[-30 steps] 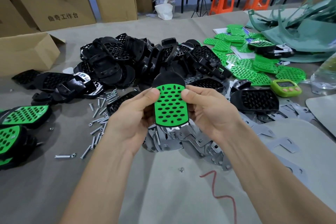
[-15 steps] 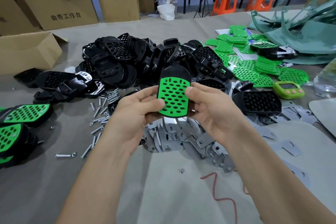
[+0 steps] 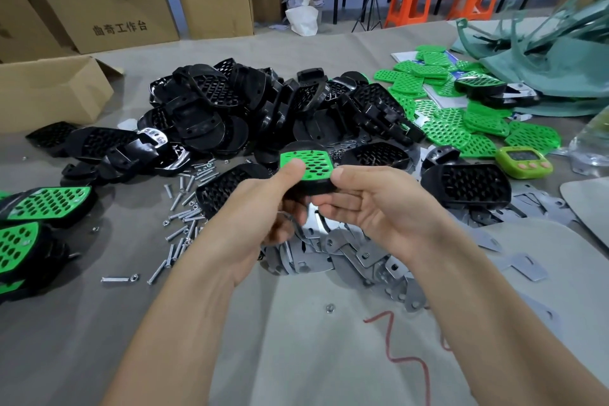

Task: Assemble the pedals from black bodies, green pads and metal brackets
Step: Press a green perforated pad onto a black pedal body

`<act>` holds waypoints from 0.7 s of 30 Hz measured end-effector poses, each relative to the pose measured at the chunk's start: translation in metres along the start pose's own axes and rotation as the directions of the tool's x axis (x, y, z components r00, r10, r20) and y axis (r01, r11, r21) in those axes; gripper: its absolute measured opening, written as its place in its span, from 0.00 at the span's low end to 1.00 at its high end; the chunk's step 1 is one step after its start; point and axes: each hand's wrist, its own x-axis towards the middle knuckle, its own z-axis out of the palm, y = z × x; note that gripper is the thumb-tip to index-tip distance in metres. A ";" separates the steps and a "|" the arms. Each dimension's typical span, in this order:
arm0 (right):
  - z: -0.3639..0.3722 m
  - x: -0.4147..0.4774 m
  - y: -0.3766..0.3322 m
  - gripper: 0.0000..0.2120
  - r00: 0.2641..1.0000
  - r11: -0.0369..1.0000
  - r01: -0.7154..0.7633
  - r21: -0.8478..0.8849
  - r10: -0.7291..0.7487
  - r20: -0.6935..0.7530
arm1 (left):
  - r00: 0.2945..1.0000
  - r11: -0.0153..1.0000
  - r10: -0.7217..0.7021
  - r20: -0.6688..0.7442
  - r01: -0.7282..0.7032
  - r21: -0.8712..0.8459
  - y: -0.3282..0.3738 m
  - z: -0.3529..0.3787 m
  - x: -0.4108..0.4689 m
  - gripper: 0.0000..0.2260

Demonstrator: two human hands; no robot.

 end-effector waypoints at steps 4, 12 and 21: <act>0.000 -0.001 0.000 0.10 0.998 0.999 0.007 -0.045 -0.004 0.069 | 1.000 0.999 0.009 -0.029 -0.011 -0.046 0.000 0.005 0.000 0.17; -0.004 0.001 0.001 0.09 0.997 0.982 0.073 -0.173 -0.069 0.025 | 0.982 0.982 0.174 -0.070 -0.178 -0.055 -0.008 0.013 0.002 0.06; -0.013 -0.004 -0.006 0.12 0.989 0.873 0.145 -0.466 -0.130 0.064 | 0.900 0.936 0.351 -0.257 -0.332 0.118 -0.011 0.019 0.004 0.17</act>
